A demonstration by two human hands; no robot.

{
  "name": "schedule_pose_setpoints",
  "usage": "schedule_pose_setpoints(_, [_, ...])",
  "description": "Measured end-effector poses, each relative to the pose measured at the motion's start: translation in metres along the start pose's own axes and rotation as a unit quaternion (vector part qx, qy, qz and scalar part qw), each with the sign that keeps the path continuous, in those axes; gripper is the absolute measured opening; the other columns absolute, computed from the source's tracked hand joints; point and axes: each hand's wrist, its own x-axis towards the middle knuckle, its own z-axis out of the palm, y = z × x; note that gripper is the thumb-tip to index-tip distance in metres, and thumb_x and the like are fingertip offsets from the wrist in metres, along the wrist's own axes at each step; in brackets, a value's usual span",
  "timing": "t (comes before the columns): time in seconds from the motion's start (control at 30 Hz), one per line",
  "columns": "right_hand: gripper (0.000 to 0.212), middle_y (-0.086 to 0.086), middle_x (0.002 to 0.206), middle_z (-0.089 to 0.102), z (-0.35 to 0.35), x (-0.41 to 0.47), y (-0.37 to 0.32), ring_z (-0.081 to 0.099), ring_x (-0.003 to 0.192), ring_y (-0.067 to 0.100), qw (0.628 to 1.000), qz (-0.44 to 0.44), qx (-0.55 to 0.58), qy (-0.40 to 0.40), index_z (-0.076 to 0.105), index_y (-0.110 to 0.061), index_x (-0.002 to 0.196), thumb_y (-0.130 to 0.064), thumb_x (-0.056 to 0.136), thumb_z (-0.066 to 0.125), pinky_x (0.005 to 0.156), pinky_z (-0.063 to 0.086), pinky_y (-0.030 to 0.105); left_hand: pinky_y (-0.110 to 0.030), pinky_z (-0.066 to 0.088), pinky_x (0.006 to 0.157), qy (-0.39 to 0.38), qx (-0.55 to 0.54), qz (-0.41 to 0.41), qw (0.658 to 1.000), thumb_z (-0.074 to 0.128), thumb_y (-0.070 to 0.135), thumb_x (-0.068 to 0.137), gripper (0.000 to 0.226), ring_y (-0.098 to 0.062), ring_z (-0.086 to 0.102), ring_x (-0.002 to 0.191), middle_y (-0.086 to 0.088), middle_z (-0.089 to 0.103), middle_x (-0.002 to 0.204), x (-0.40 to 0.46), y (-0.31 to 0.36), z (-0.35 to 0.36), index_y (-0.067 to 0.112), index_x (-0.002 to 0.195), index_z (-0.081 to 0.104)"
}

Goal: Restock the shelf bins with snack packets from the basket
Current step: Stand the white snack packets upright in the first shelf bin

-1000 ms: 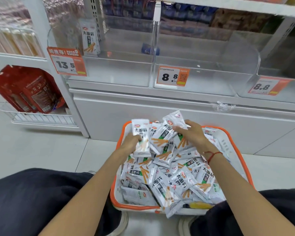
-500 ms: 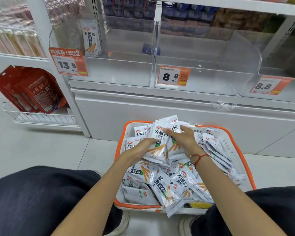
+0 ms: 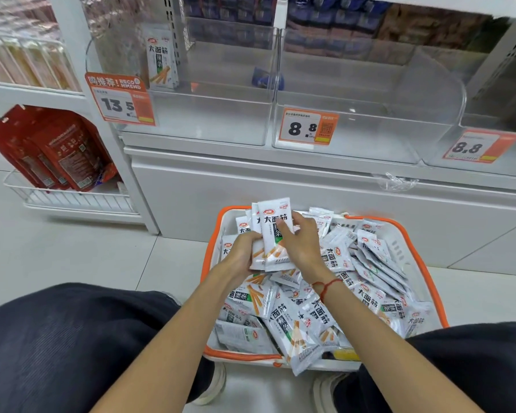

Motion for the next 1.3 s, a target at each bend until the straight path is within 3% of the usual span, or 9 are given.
schedule_pose_setpoints(0.07, [0.038, 0.006, 0.124, 0.05, 0.008, -0.003, 0.002, 0.051, 0.114, 0.018, 0.999, -0.016, 0.012, -0.025, 0.054, -0.028, 0.131, -0.037, 0.094, 0.05, 0.095, 0.046, 0.032, -0.022, 0.05, 0.051, -0.001, -0.042, 0.004, 0.999, 0.031, 0.021, 0.097, 0.032, -0.017, 0.065, 0.059, -0.001, 0.07, 0.066, 0.002, 0.001, 0.002, 0.017, 0.094, 0.063])
schedule_pose_setpoints(0.2, [0.051, 0.002, 0.14, 0.033, 0.018, -0.015, -0.007, 0.026, 0.132, 0.01, 0.996, -0.006, 0.039, -0.078, 0.018, -0.03, 0.151, -0.031, 0.103, 0.034, 0.105, 0.019, 0.022, -0.034, 0.054, 0.075, -0.008, -0.058, 0.021, 0.998, 0.034, 0.023, 0.098, 0.031, -0.02, 0.067, 0.081, -0.002, 0.073, 0.082, -0.004, 0.004, 0.003, 0.021, 0.098, 0.064])
schedule_pose_setpoints(0.37, [0.047, 0.0, 0.156, 0.019, 0.02, -0.017, -0.011, 0.021, 0.143, 0.02, 0.987, 0.086, 0.065, -0.122, 0.02, -0.022, 0.15, -0.032, 0.105, 0.022, 0.116, 0.021, 0.04, -0.036, 0.046, 0.086, 0.087, -0.02, 0.055, 0.994, 0.039, 0.029, 0.095, 0.024, -0.022, 0.063, 0.079, -0.006, 0.068, 0.094, -0.007, 0.002, -0.024, 0.019, 0.099, 0.06])
schedule_pose_setpoints(0.53, [0.039, 0.011, 0.139, 0.046, 0.023, -0.037, 0.0, 0.049, 0.122, 0.028, 0.905, 0.028, -0.251, -0.341, 0.046, -0.005, 0.135, -0.015, 0.097, 0.043, 0.098, 0.042, 0.032, -0.03, 0.046, 0.066, 0.135, -0.111, 0.099, 0.98, 0.037, 0.029, 0.095, 0.022, -0.018, 0.06, 0.069, -0.002, 0.063, 0.083, -0.005, 0.008, -0.053, 0.021, 0.091, 0.057])
schedule_pose_setpoints(0.67, [0.041, 0.01, 0.128, 0.046, 0.034, -0.054, 0.028, 0.039, 0.124, 0.028, 0.795, -0.126, -0.52, -0.286, 0.055, -0.012, 0.124, -0.032, 0.089, 0.061, 0.1, 0.038, 0.039, -0.035, 0.045, 0.078, 0.134, -0.074, 0.097, 0.983, 0.039, 0.029, 0.094, 0.019, -0.023, 0.059, 0.08, -0.004, 0.063, 0.089, -0.006, 0.006, -0.055, 0.022, 0.092, 0.056])
schedule_pose_setpoints(0.83, [0.015, 0.004, 0.101, 0.063, 0.017, -0.038, 0.033, 0.061, 0.083, 0.022, 0.904, -0.067, -0.377, -0.191, 0.049, -0.014, 0.103, -0.011, 0.09, 0.057, 0.073, 0.054, 0.034, -0.035, 0.049, 0.079, 0.143, -0.05, 0.074, 0.986, 0.04, 0.027, 0.095, 0.02, -0.024, 0.062, 0.083, -0.006, 0.067, 0.096, -0.003, 0.002, -0.056, 0.018, 0.104, 0.056])
schedule_pose_setpoints(0.97, [0.017, 0.002, 0.112, 0.061, -0.018, -0.013, 0.016, 0.062, 0.08, 0.021, 0.991, 0.058, -0.117, -0.009, 0.053, -0.013, 0.107, -0.012, 0.091, 0.06, 0.068, 0.052, 0.033, -0.044, 0.051, 0.088, 0.162, -0.046, 0.057, 0.984, 0.042, 0.023, 0.098, 0.024, -0.028, 0.064, 0.092, -0.01, 0.066, 0.108, 0.002, -0.005, -0.056, 0.014, 0.117, 0.053])
schedule_pose_setpoints(1.1, [0.034, 0.002, 0.105, 0.055, -0.026, -0.01, -0.014, 0.058, 0.082, 0.013, 0.993, 0.072, 0.092, 0.03, 0.053, -0.012, 0.118, -0.005, 0.086, 0.065, 0.056, 0.044, 0.016, -0.05, 0.048, 0.095, 0.158, -0.042, 0.029, 0.986, 0.041, 0.019, 0.098, 0.029, -0.03, 0.065, 0.099, -0.011, 0.066, 0.113, 0.008, -0.012, -0.045, 0.014, 0.125, 0.053])
schedule_pose_setpoints(1.3, [0.033, -0.015, 0.088, 0.058, 0.007, -0.033, -0.019, 0.059, 0.08, 0.01, 0.998, -0.024, -0.047, -0.035, 0.059, -0.024, 0.113, -0.021, 0.083, 0.071, 0.074, 0.051, 0.031, -0.038, 0.05, 0.082, 0.08, -0.123, 0.025, 0.989, 0.035, 0.027, 0.096, 0.035, -0.028, 0.064, 0.081, -0.015, 0.069, 0.095, -0.005, -0.002, -0.013, 0.013, 0.107, 0.065])
